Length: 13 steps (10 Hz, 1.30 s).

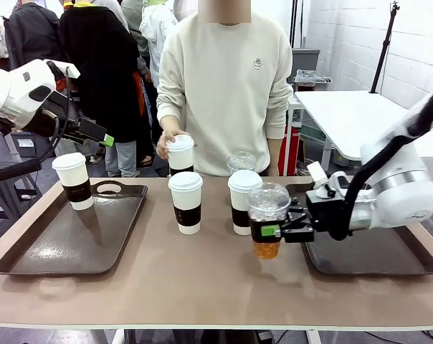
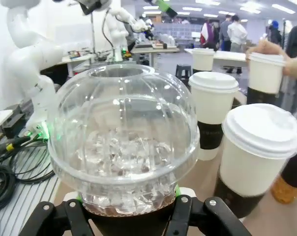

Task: Distribute the coffee onto the tray.
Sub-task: Pick up one iced Americano and place it on the right Handle tray.

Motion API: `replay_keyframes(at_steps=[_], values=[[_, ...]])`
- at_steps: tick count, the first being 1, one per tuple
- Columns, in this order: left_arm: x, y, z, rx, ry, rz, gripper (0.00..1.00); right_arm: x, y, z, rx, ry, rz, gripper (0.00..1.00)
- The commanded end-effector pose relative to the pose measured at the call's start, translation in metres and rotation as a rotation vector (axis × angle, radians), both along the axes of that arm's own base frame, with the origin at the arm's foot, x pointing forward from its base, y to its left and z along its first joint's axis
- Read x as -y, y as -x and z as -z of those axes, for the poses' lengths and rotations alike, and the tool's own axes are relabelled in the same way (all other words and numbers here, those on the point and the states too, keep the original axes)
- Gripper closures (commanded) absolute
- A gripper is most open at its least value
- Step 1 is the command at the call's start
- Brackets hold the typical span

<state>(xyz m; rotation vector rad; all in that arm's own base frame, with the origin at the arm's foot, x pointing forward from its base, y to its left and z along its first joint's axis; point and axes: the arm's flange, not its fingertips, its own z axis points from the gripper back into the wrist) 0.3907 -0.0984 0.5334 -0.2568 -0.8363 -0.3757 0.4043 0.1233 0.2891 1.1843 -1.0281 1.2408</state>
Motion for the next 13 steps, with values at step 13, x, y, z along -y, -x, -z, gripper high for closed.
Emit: replay_keyframes(at_steps=[13], values=[[-0.001, 0.000, 0.000, -0.007, 0.006, -0.006, 0.00, 0.162, 0.006, -0.030, -0.005, 0.017, 0.442, 0.37]])
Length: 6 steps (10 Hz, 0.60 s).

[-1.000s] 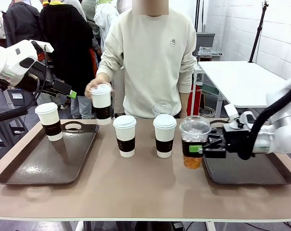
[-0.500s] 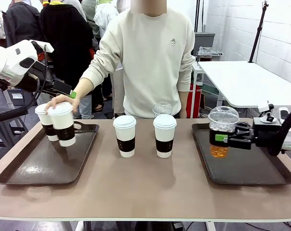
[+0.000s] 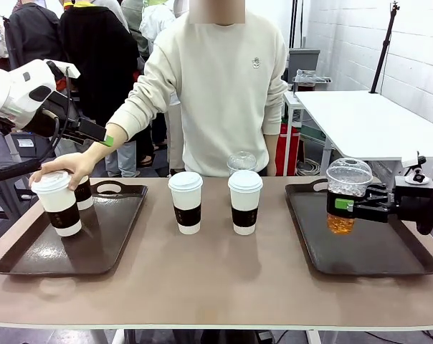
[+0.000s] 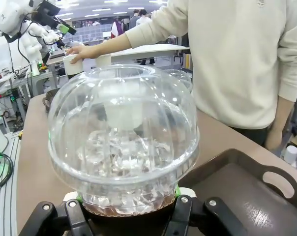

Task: Distribute the coffee onto the tray.
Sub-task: Pick up one iced Americano and place it on the right Handle tray.

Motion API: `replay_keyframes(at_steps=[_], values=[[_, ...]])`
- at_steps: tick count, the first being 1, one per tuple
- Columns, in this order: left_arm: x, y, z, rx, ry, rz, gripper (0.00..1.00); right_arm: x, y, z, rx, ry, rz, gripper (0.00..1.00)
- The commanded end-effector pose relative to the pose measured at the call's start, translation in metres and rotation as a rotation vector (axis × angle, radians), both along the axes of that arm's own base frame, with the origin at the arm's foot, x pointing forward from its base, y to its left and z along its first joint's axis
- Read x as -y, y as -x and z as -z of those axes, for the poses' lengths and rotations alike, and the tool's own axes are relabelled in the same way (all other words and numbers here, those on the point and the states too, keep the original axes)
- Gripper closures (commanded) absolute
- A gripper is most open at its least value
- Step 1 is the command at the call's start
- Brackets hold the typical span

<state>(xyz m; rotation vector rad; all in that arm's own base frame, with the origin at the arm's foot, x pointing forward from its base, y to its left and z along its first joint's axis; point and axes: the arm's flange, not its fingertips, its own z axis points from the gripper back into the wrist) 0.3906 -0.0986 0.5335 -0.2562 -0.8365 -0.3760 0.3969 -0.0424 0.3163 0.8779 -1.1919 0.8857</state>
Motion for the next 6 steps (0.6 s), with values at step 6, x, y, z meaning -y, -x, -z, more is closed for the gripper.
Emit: replay_keyframes(at_steps=[6], values=[[-0.002, 0.000, 0.000, -0.007, 0.006, -0.006, 0.00, 0.022, -0.018, 0.003, 0.074, 0.035, 0.074, 0.37]])
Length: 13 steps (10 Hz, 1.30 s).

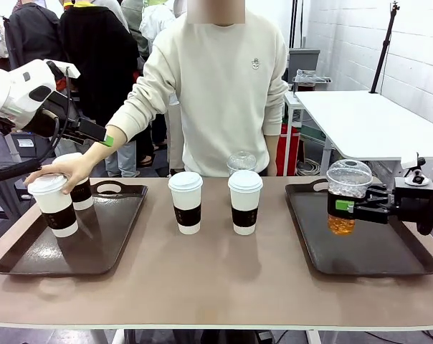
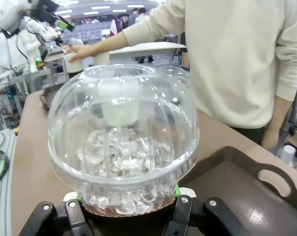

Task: Distribute the coffee onto the tray.
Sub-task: Pick up one iced Americano and place it on the right Handle tray.

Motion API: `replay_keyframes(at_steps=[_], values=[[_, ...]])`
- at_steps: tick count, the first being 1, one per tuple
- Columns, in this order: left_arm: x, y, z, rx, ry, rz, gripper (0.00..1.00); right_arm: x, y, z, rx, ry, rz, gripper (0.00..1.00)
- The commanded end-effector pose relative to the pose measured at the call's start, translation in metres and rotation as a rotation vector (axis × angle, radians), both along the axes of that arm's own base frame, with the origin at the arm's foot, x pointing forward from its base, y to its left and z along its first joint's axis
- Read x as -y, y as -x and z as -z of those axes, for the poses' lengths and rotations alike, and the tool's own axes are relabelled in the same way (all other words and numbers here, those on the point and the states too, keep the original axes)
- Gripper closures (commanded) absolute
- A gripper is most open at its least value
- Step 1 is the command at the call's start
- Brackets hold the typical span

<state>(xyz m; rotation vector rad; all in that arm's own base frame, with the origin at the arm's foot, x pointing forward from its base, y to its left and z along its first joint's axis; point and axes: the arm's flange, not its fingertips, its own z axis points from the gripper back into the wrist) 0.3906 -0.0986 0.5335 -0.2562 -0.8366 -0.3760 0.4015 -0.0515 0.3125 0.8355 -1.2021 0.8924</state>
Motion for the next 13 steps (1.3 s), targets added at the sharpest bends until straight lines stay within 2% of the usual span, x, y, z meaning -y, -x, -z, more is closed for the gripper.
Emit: replay_keyframes(at_steps=[1, 6, 9, 11, 13], values=[[-0.002, 0.000, 0.000, -0.008, 0.006, -0.006, 0.00, 0.022, -0.019, 0.001, 0.048, -0.006, 0.070, 0.37], [-0.002, 0.000, 0.000, -0.008, 0.006, -0.006, 0.00, 0.065, -0.068, 0.010, 0.043, -0.080, 0.210, 0.37], [-0.002, 0.000, 0.000, -0.008, 0.006, -0.006, 0.00, 0.084, -0.094, 0.010, 0.050, -0.063, 0.274, 0.37], [-0.002, 0.000, 0.000, -0.008, 0.006, -0.006, 0.00, 0.084, -0.098, 0.010, 0.029, -0.047, 0.300, 0.37], [-0.002, 0.000, 0.000, -0.008, 0.006, -0.006, 0.00, 0.085, -0.089, 0.014, 0.041, -0.039, 0.254, 0.37]])
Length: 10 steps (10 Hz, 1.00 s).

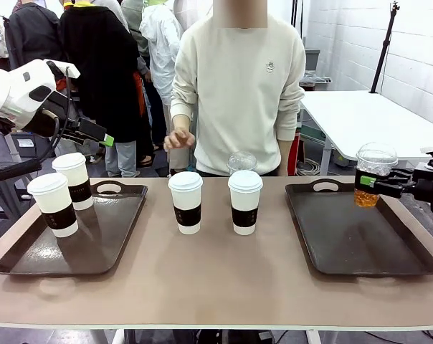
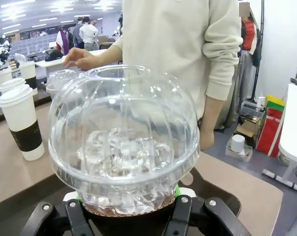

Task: Distribute the coffee onto the tray.
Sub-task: Pick up one iced Americano and place it on the right Handle tray.

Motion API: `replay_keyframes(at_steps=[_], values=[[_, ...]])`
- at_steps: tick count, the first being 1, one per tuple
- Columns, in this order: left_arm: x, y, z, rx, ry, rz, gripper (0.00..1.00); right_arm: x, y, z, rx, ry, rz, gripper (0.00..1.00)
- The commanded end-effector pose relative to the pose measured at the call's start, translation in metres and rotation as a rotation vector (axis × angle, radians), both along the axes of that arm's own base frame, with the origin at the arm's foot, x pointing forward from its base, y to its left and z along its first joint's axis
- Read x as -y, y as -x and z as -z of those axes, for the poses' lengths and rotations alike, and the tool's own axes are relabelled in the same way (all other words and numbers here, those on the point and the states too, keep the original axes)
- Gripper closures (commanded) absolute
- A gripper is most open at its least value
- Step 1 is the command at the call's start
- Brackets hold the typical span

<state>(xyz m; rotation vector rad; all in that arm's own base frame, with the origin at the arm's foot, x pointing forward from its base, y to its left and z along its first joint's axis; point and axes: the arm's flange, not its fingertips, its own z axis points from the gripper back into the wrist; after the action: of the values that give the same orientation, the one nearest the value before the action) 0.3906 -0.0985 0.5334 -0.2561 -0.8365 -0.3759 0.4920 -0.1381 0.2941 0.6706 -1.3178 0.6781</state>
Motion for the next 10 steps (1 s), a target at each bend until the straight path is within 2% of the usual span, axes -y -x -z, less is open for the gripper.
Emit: replay_keyframes(at_steps=[1, 2, 4, 8, 9, 10], values=[[-0.001, 0.000, 0.000, -0.007, 0.006, -0.005, 0.00, -0.002, 0.001, -0.004, 0.013, -0.009, -0.007, 0.37], [-0.001, 0.000, 0.000, -0.007, 0.006, -0.005, 0.00, 0.000, 0.000, 0.000, 0.000, 0.000, 0.000, 0.37], [-0.001, 0.000, 0.000, -0.007, 0.006, -0.005, 0.00, -0.004, -0.020, 0.000, 0.029, -0.012, -0.045, 0.37], [-0.001, 0.000, 0.000, -0.007, 0.006, -0.005, 0.00, -0.001, -0.047, 0.013, 0.036, -0.058, -0.031, 0.37], [-0.001, 0.000, 0.000, -0.007, 0.006, -0.005, 0.00, 0.002, -0.052, 0.019, 0.067, -0.064, -0.015, 0.37], [-0.001, 0.000, 0.000, -0.007, 0.006, -0.005, 0.00, 0.003, -0.057, 0.025, 0.065, -0.065, -0.005, 0.37]])
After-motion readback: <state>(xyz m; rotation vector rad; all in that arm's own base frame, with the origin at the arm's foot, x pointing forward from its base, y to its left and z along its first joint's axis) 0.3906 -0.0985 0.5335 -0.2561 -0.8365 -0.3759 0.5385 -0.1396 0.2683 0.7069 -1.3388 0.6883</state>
